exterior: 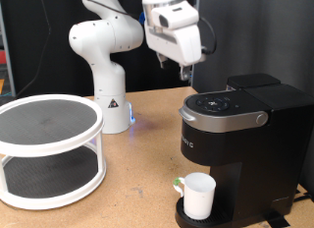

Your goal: Make a cup of coffee with the keurig machine

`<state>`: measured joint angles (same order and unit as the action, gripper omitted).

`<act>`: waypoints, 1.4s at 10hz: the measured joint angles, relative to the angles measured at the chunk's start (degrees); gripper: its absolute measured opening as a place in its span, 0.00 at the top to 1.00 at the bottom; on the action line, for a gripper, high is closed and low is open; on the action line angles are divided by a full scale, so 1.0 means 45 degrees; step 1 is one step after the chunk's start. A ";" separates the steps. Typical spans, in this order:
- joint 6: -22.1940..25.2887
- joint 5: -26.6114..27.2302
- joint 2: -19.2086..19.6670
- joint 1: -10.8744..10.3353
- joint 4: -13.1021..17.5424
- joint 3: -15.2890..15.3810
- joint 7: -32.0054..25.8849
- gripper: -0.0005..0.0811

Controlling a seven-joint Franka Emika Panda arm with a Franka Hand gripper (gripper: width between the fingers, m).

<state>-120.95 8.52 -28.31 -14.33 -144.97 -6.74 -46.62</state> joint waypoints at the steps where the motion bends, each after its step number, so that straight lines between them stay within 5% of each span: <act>1: 0.0177 0.0341 0.0023 -0.0058 0.0397 0.0058 0.0397 0.00; 7: -0.0336 0.0481 0.0324 -0.0228 0.1038 0.0419 0.0230 0.00; 10: 0.0224 0.0261 0.0805 -0.0242 0.2382 0.1002 0.1388 0.00; 14: 0.1788 -0.0148 0.2534 -0.0245 0.4806 0.1346 0.2018 0.00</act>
<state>-112.91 7.85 -16.91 -15.43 -123.34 -0.68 -37.54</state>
